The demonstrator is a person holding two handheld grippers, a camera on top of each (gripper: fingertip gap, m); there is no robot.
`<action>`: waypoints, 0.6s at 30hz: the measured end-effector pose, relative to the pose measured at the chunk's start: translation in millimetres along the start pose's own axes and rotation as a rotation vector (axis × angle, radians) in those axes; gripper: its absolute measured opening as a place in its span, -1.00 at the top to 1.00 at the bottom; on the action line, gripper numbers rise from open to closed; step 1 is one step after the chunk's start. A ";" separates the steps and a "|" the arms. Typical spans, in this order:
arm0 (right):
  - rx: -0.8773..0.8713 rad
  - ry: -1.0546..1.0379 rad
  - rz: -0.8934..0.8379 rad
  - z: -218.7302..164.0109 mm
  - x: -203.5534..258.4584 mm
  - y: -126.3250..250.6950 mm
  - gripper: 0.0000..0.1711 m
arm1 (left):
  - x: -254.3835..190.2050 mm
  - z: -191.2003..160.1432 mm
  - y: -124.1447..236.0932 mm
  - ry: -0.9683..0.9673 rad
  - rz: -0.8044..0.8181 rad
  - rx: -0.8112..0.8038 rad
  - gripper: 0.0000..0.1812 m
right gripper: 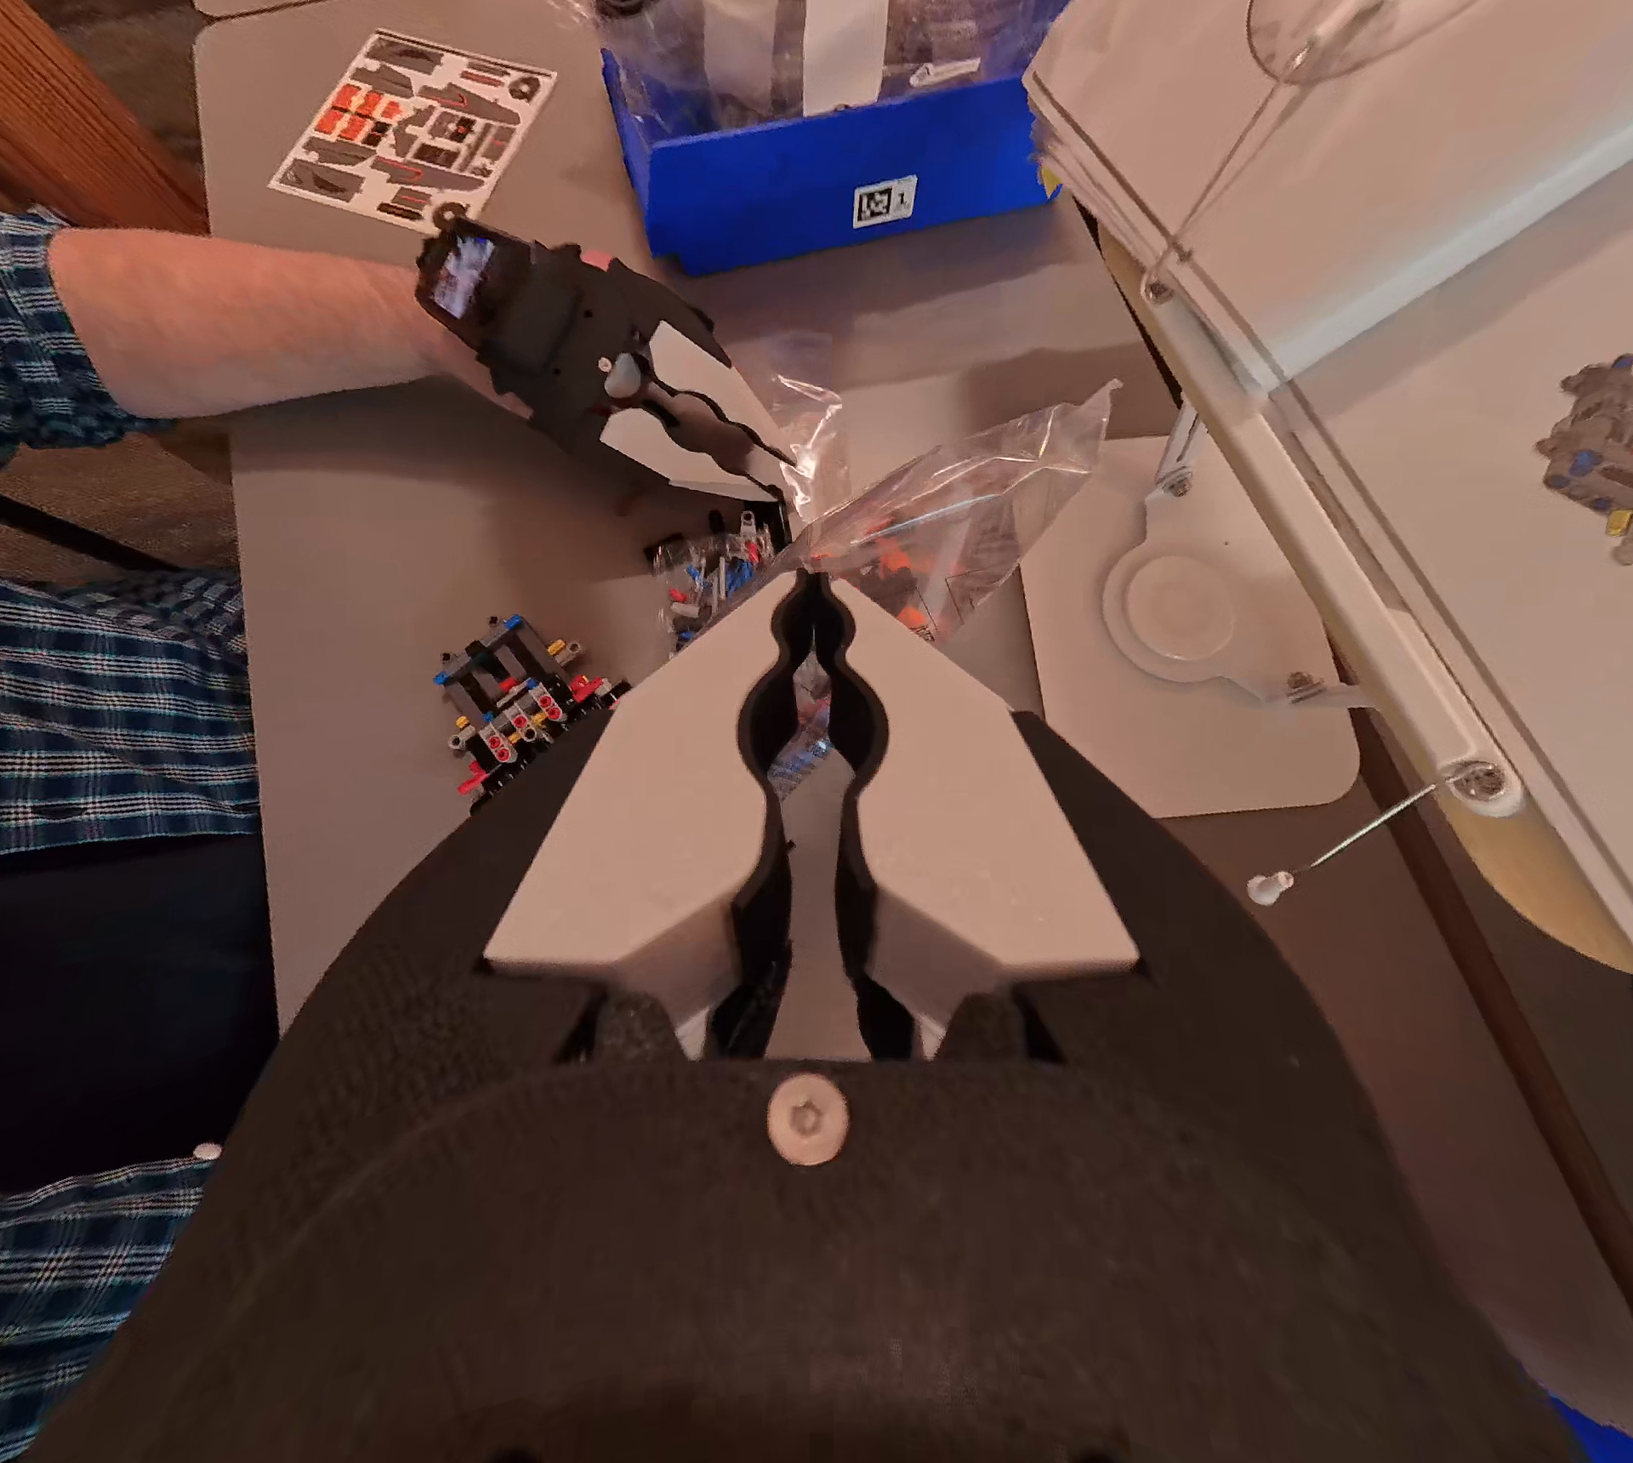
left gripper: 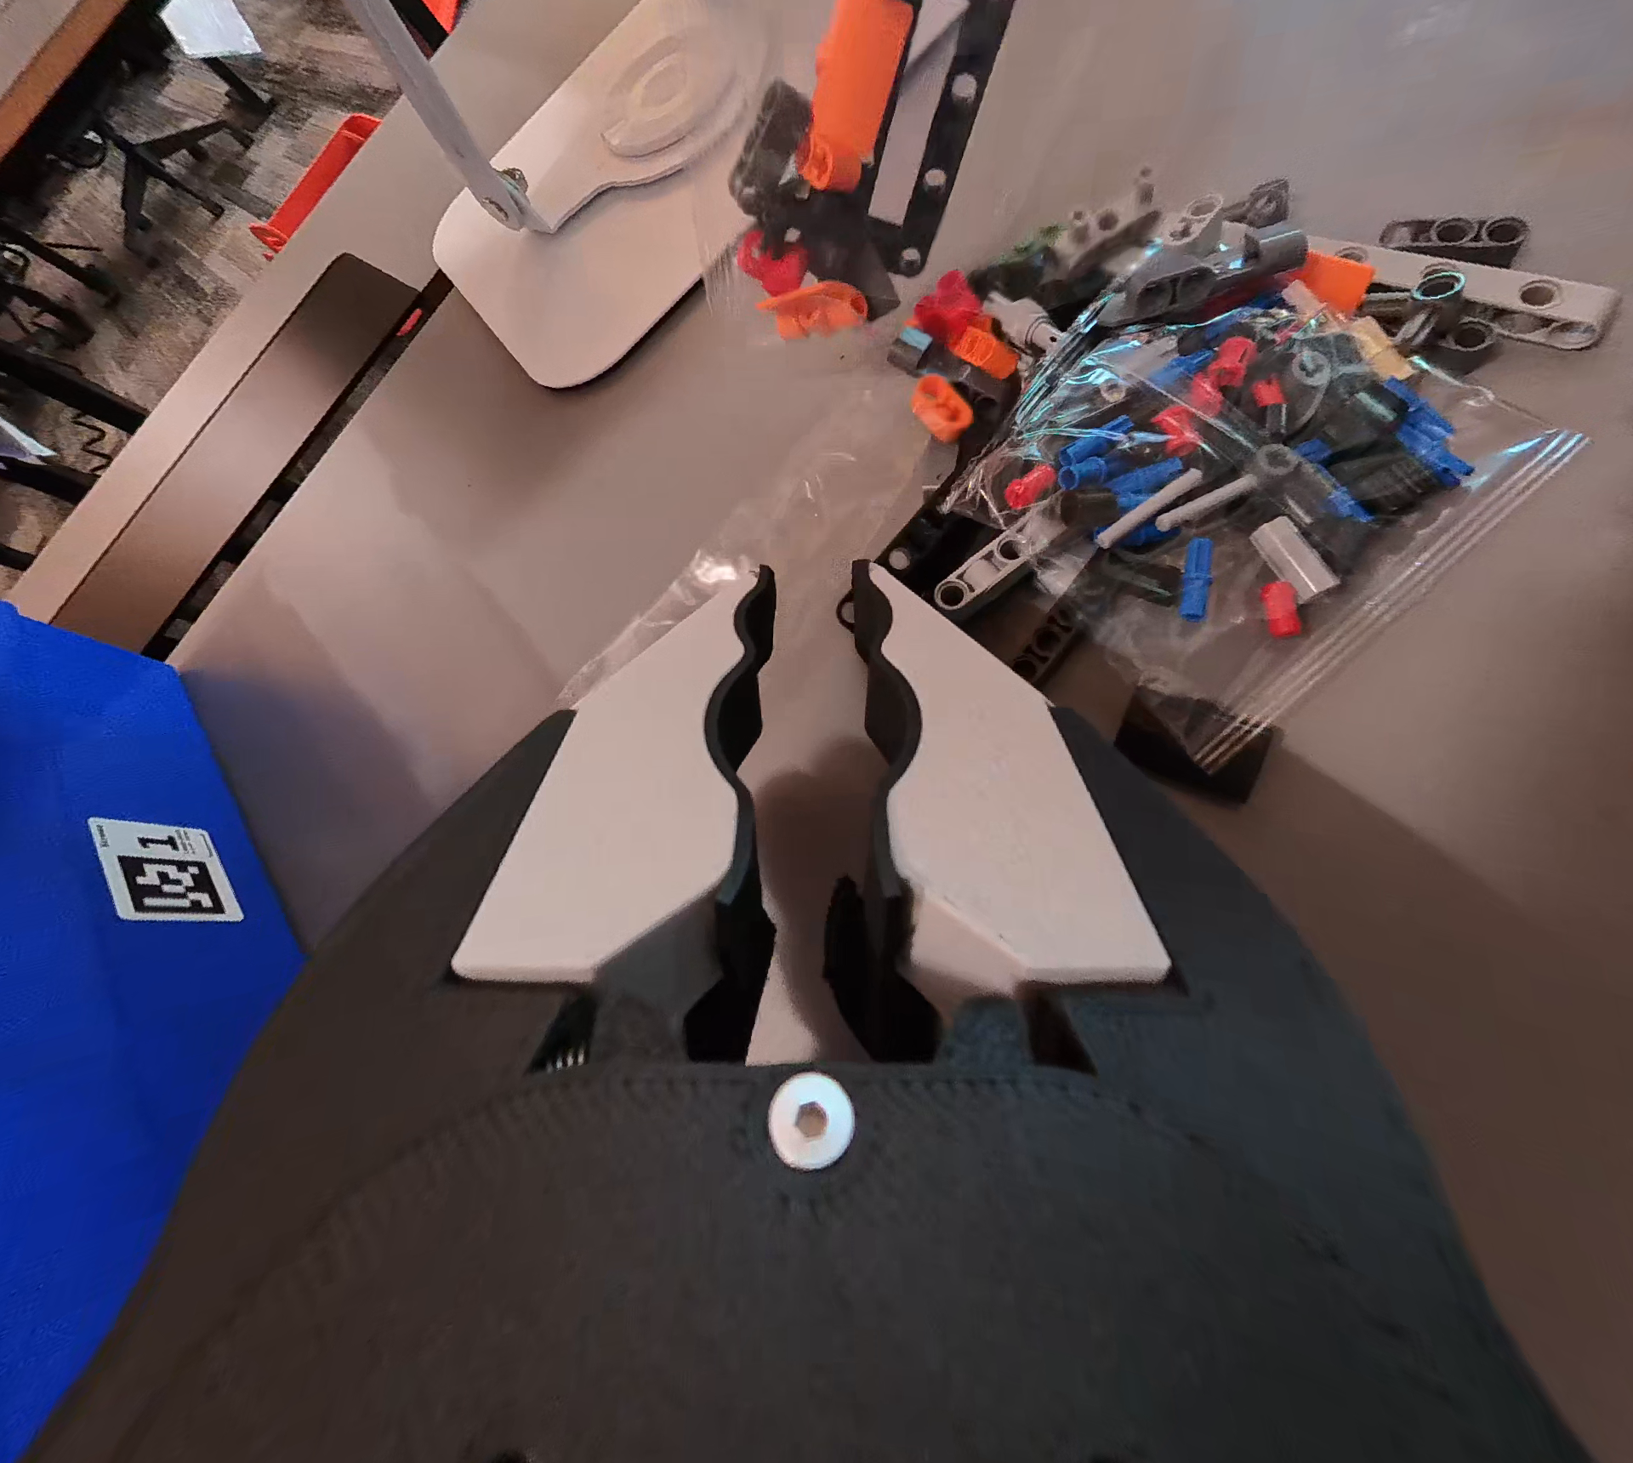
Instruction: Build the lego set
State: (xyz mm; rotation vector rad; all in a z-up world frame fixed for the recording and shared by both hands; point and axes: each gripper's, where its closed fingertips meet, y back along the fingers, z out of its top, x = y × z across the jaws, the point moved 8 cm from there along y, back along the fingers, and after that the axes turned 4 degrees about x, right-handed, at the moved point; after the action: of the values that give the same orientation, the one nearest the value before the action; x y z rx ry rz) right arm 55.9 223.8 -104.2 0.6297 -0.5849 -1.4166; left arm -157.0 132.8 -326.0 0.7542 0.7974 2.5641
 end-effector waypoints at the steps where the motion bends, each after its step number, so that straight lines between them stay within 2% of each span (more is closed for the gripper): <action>1: -0.004 0.004 0.005 1.8 1.6 0.9 1.00 | -0.1 0.1 -0.5 -0.001 0.001 0.003 0.83; 7: -0.001 0.027 0.006 -2.6 3.2 4.5 1.00 | 13.6 17.6 17.6 0.005 0.052 -0.070 0.82; 11: -0.004 0.065 0.027 -12.0 6.1 1.6 1.00 | 31.6 48.8 27.1 0.001 -0.006 -0.140 0.60; 14: -0.026 0.104 0.039 -18.7 10.9 3.6 1.00 | 35.6 71.5 17.8 -0.023 -0.168 -0.193 0.49; 18: -0.050 0.185 0.063 -25.2 20.0 4.9 1.00 | 42.4 98.4 -4.1 0.041 -0.453 -0.283 0.49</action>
State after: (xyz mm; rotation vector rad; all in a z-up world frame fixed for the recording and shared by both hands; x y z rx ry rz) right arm 78.5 205.3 -118.6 0.6879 -0.4181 -1.2941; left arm -132.9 196.7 -243.4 0.3814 0.5257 2.2187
